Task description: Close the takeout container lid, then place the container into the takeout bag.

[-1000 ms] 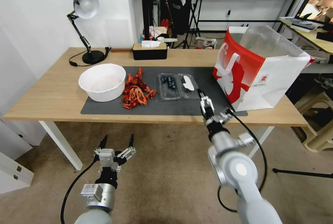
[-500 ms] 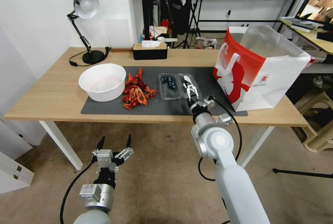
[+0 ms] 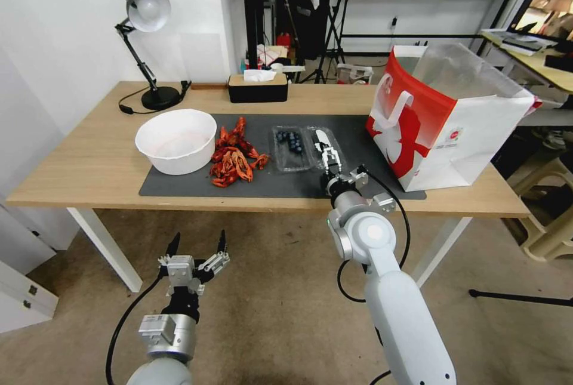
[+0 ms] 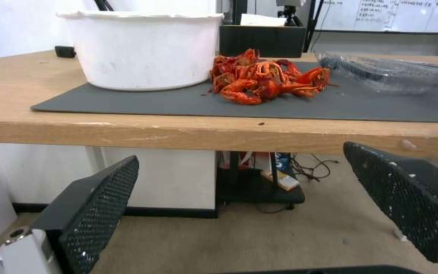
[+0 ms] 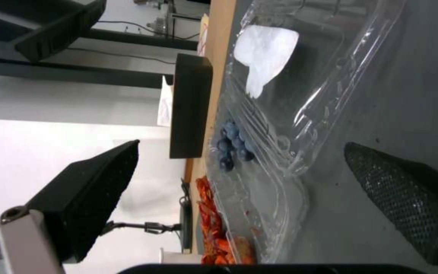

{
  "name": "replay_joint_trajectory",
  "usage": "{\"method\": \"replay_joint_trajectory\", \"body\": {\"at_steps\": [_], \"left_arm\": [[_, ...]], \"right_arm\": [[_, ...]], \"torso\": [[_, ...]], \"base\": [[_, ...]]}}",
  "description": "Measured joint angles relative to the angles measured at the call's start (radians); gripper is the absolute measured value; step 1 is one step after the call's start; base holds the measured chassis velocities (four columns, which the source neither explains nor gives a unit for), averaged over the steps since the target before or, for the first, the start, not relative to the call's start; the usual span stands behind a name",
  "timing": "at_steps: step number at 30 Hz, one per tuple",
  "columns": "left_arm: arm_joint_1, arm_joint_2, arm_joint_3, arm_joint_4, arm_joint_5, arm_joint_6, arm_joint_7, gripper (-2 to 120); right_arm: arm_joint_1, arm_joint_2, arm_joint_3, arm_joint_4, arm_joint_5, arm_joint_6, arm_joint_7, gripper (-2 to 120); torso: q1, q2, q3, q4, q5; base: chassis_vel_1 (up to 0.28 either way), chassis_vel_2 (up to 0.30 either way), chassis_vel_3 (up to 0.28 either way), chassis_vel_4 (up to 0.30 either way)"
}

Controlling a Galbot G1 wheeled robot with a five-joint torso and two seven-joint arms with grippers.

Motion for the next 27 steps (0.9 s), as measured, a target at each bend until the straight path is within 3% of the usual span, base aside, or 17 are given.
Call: {"method": "replay_joint_trajectory", "body": {"at_steps": [27], "left_arm": [[0.008, 0.005, 0.006, -0.001, 0.009, -0.003, -0.003, 100]], "right_arm": [[0.042, 0.017, 0.008, -0.065, 0.005, -0.006, -0.01, 100]], "torso": [[0.0, 0.0, 0.0, 0.0001, 0.0]], "base": [[0.0, 0.0, 0.0, 0.0]]}}
